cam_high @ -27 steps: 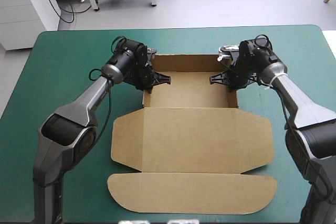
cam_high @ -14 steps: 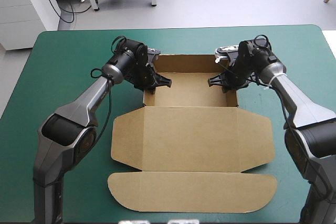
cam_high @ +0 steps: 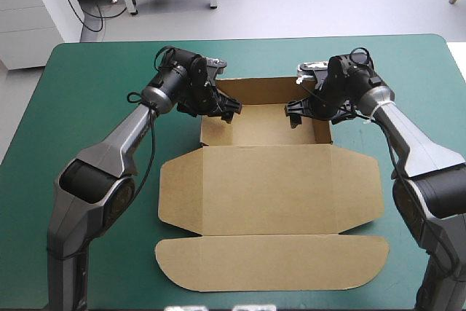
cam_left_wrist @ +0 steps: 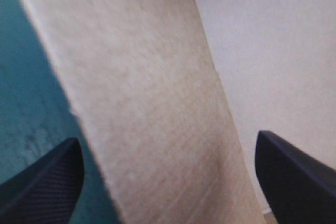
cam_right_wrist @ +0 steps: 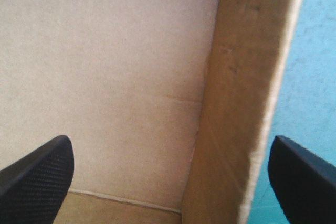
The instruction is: Fold the box
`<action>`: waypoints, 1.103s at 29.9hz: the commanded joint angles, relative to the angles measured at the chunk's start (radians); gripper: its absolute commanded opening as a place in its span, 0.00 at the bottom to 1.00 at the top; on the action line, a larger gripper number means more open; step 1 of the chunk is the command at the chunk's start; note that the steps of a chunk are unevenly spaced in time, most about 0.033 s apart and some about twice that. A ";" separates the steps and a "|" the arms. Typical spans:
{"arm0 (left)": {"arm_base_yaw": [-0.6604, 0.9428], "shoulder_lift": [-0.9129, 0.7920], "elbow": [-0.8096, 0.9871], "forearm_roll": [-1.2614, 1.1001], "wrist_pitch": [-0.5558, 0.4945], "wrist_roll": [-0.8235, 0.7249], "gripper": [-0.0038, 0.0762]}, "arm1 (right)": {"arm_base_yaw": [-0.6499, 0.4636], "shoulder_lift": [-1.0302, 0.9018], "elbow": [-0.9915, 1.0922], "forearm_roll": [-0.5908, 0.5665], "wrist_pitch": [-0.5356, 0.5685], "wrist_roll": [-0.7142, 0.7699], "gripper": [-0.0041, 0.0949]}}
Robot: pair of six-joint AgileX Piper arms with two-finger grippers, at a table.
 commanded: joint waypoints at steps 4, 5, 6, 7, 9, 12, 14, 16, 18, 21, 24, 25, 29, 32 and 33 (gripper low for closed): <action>-0.004 -0.082 -0.205 0.046 0.032 -0.004 0.84 | 0.001 -0.052 -0.184 -0.036 0.051 0.006 0.98; -0.004 -0.091 -0.230 0.046 0.032 -0.004 0.84 | 0.001 -0.052 -0.217 -0.051 0.074 0.008 0.98; -0.004 -0.101 -0.259 0.046 0.032 -0.004 0.84 | 0.001 -0.059 -0.240 -0.064 0.074 0.017 0.98; -0.004 -0.118 -0.284 0.046 0.034 -0.004 0.84 | 0.001 -0.072 -0.256 -0.073 0.074 0.029 0.98; -0.004 -0.158 -0.319 0.046 0.034 -0.004 0.83 | 0.001 -0.100 -0.267 -0.073 0.074 0.039 0.98; -0.004 -0.230 -0.328 0.078 0.034 0.002 0.80 | 0.001 -0.152 -0.265 -0.081 0.074 0.039 0.98; -0.004 -0.278 -0.328 0.117 0.034 0.002 0.78 | 0.001 -0.186 -0.265 -0.081 0.074 0.039 0.98; -0.004 -0.330 -0.328 0.137 0.034 0.002 0.73 | 0.001 -0.223 -0.265 -0.081 0.074 0.036 0.98; -0.004 -0.384 -0.328 0.143 0.034 0.003 0.64 | 0.001 -0.260 -0.265 -0.081 0.074 0.034 0.98; -0.004 -0.458 -0.328 0.139 0.034 0.044 0.42 | 0.001 -0.306 -0.265 -0.081 0.074 0.017 0.98; -0.004 -0.529 -0.327 0.132 0.034 0.111 0.12 | 0.001 -0.345 -0.265 -0.081 0.074 0.010 0.98; -0.004 -0.555 -0.324 0.132 0.034 0.137 0.04 | 0.001 -0.357 -0.265 -0.081 0.074 0.010 0.98; -0.004 -0.667 -0.280 0.134 0.034 0.137 0.04 | 0.001 -0.385 -0.255 -0.081 0.074 0.006 0.98; -0.004 -0.756 -0.199 0.137 0.034 0.153 0.04 | 0.001 -0.401 -0.202 -0.081 0.074 0.006 0.98; -0.004 -0.782 -0.169 0.137 0.034 0.153 0.04 | 0.001 -0.403 -0.180 -0.081 0.074 0.006 0.98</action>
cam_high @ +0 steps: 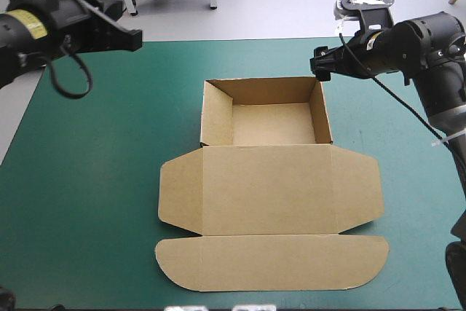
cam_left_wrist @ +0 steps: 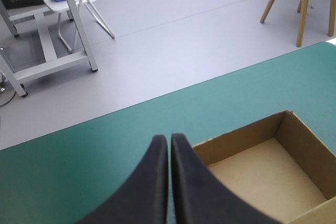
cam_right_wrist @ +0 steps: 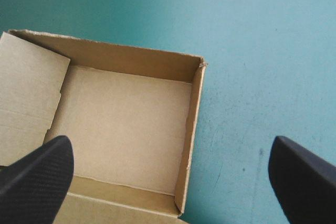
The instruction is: Fold the box
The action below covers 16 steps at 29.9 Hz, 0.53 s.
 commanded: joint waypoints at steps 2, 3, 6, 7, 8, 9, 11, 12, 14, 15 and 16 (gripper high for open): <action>-0.004 -0.167 0.142 0.003 0.022 0.010 0.04 | 0.001 -0.045 0.074 -0.007 -0.047 -0.011 0.98; -0.004 -0.196 0.181 0.003 0.022 0.011 0.04 | 0.001 -0.041 0.096 -0.007 -0.056 -0.011 0.98; -0.004 -0.302 0.345 0.003 0.022 0.011 0.04 | 0.001 -0.016 0.146 -0.022 -0.084 -0.012 0.98; -0.004 -0.339 0.403 0.003 0.022 0.011 0.04 | 0.001 -0.002 0.159 -0.031 -0.095 -0.012 0.98; -0.004 -0.376 0.461 0.003 0.022 0.000 0.04 | 0.001 0.015 0.172 -0.038 -0.103 -0.012 0.98; -0.004 -0.413 0.518 0.003 0.022 -0.020 0.04 | 0.001 0.035 0.182 -0.038 -0.105 -0.012 0.98; -0.004 -0.480 0.617 0.001 0.022 -0.027 0.04 | 0.001 0.077 0.191 -0.042 -0.105 -0.012 0.98; -0.004 -0.514 0.669 0.001 0.022 -0.042 0.04 | 0.001 0.103 0.191 -0.044 -0.107 -0.021 0.98; -0.004 -0.575 0.756 -0.003 0.022 -0.068 0.04 | 0.001 0.154 0.191 -0.044 -0.118 -0.023 0.98; -0.004 -0.608 0.801 -0.005 0.022 -0.068 0.04 | 0.001 0.178 0.191 -0.044 -0.120 -0.021 0.98; -0.004 -0.639 0.843 -0.005 0.022 -0.078 0.04 | 0.001 0.196 0.191 -0.044 -0.120 -0.019 0.98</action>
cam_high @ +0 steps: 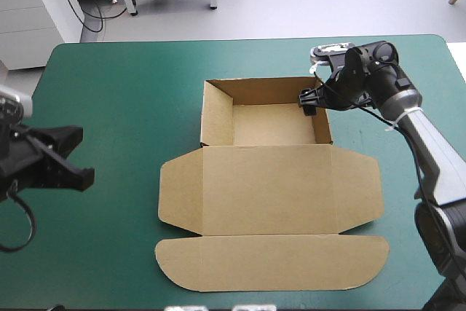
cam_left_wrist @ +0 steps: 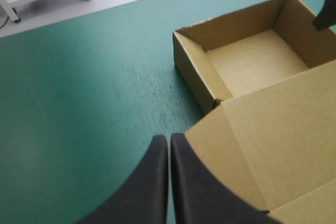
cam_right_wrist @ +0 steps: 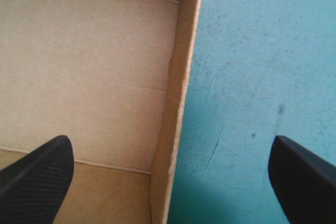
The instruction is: Fold the box
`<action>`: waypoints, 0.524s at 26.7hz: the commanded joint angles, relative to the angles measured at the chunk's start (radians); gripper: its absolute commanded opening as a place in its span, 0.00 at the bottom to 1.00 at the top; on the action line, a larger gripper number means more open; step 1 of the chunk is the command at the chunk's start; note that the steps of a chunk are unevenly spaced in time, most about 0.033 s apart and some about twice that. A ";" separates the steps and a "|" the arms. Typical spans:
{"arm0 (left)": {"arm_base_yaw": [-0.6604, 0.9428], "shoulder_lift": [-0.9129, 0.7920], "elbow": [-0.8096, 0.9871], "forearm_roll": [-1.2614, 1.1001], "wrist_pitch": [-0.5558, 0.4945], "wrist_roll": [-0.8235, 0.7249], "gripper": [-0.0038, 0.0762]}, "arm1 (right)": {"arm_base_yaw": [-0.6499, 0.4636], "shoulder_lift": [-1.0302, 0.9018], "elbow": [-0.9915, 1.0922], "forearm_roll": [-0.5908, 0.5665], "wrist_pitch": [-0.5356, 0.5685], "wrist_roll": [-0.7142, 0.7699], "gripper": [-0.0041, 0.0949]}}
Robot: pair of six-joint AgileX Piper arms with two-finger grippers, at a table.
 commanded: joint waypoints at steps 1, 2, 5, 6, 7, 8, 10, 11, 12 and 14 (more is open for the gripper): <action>-0.004 -0.107 0.117 -0.003 0.022 -0.051 0.04 | 0.001 0.031 -0.023 -0.011 -0.041 -0.010 0.98; -0.004 -0.133 0.152 -0.003 0.022 -0.075 0.04 | 0.001 0.050 -0.023 -0.002 -0.041 -0.010 0.98; -0.004 -0.199 0.231 -0.003 0.022 -0.100 0.04 | 0.001 0.089 -0.023 0.004 -0.041 -0.010 0.98; -0.004 -0.215 0.249 -0.008 0.022 -0.105 0.04 | 0.001 0.100 -0.023 0.010 -0.041 -0.010 0.98; -0.004 -0.237 0.272 -0.015 0.022 -0.105 0.04 | 0.001 0.106 -0.023 0.014 -0.042 -0.010 0.98; -0.004 -0.249 0.285 -0.017 0.022 -0.105 0.04 | 0.001 0.108 -0.023 0.017 -0.042 -0.010 0.98; -0.004 -0.274 0.306 -0.032 0.022 -0.105 0.04 | 0.001 0.115 -0.023 0.034 -0.044 -0.010 0.98; -0.004 -0.284 0.314 -0.041 0.022 -0.105 0.04 | 0.001 0.118 -0.023 0.035 -0.040 -0.010 0.98; -0.004 -0.290 0.315 -0.049 0.022 -0.105 0.04 | 0.001 0.120 -0.023 0.035 -0.035 -0.010 0.98; -0.004 -0.302 0.322 -0.050 0.022 -0.105 0.04 | 0.001 0.130 -0.023 0.035 -0.003 -0.010 0.93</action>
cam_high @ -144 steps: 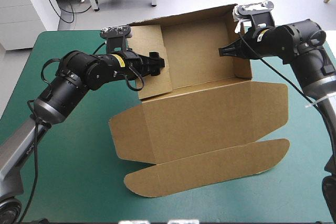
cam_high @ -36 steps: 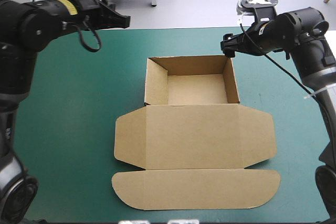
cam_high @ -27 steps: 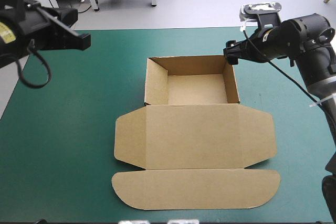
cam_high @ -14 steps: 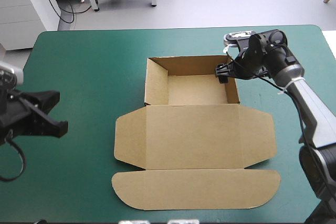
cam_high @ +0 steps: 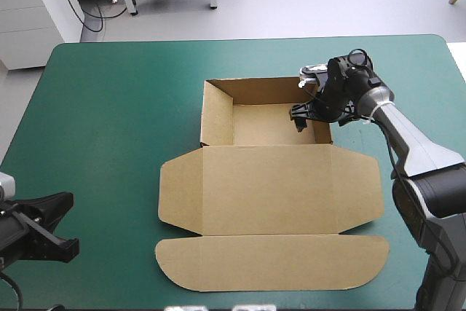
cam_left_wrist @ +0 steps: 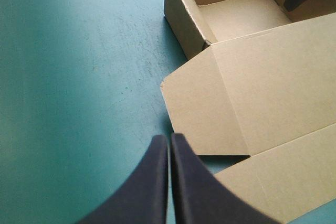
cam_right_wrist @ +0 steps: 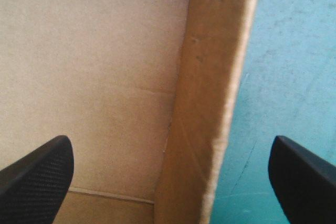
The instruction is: Fold the box
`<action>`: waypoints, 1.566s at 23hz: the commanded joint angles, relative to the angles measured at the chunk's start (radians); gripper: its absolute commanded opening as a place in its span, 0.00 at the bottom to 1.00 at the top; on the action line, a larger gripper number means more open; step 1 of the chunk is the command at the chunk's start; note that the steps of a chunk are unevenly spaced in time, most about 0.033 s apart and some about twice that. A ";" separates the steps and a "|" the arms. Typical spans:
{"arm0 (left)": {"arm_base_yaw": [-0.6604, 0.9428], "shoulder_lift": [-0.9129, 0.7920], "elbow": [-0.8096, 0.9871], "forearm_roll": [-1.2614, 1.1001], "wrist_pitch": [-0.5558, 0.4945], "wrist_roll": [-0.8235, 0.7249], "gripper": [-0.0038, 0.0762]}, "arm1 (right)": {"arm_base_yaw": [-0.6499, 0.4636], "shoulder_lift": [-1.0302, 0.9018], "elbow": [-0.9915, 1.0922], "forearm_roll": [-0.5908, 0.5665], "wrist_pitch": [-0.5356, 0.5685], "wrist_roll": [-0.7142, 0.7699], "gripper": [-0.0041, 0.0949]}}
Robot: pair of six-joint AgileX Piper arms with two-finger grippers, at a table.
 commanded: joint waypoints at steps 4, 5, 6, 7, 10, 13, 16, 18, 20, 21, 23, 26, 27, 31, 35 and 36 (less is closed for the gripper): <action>-0.004 0.001 -0.012 -0.007 0.019 -0.008 0.04 | 0.001 -0.034 -0.024 0.003 0.046 -0.014 0.40; -0.004 0.001 -0.012 -0.007 0.019 -0.008 0.04 | 0.001 -0.034 -0.024 0.003 0.046 -0.016 0.29; -0.004 0.001 -0.012 -0.007 0.019 -0.008 0.04 | 0.001 -0.034 -0.024 0.003 0.046 -0.018 0.01; -0.004 0.001 -0.012 -0.007 0.019 -0.008 0.04 | 0.001 -0.034 -0.024 0.003 0.046 -0.018 0.04; -0.004 0.001 -0.012 -0.007 0.019 -0.008 0.04 | -0.007 -0.035 -0.045 -0.009 0.046 -0.018 0.02; -0.004 0.001 -0.012 -0.007 0.019 -0.008 0.04 | -0.073 -0.057 -0.137 -0.009 0.048 -0.047 0.02; -0.004 0.001 -0.012 -0.007 0.017 -0.008 0.04 | -0.169 -0.085 -0.203 -0.009 0.048 -0.081 0.02; -0.004 0.001 -0.012 -0.007 0.012 -0.008 0.04 | -0.241 -0.096 -0.229 -0.009 0.048 -0.108 0.02; -0.004 0.001 -0.012 -0.007 0.010 -0.003 0.04 | -0.322 -0.098 -0.250 -0.009 0.048 -0.127 0.02; -0.004 0.001 -0.012 -0.007 0.010 -0.003 0.04 | -0.369 -0.094 -0.254 -0.009 0.046 -0.132 0.02; -0.004 0.001 -0.012 -0.007 0.010 0.002 0.04 | -0.451 -0.088 -0.254 -0.009 0.039 -0.139 0.02; -0.004 0.001 -0.012 -0.007 0.010 0.002 0.04 | -0.574 -0.066 -0.254 -0.002 0.037 -0.145 0.02; -0.004 0.001 -0.012 -0.007 0.010 0.002 0.04 | -0.609 -0.055 -0.254 -0.002 0.030 -0.150 0.02; -0.004 0.001 -0.012 -0.007 0.007 0.002 0.04 | -0.729 0.003 -0.254 -0.002 0.005 -0.173 0.02; -0.004 0.001 -0.012 -0.007 0.003 0.002 0.04 | -0.798 0.062 -0.254 -0.002 0.011 -0.229 0.13; -0.004 0.001 -0.012 -0.013 0.005 0.002 0.04 | -0.805 0.069 -0.254 -0.002 0.011 -0.229 0.24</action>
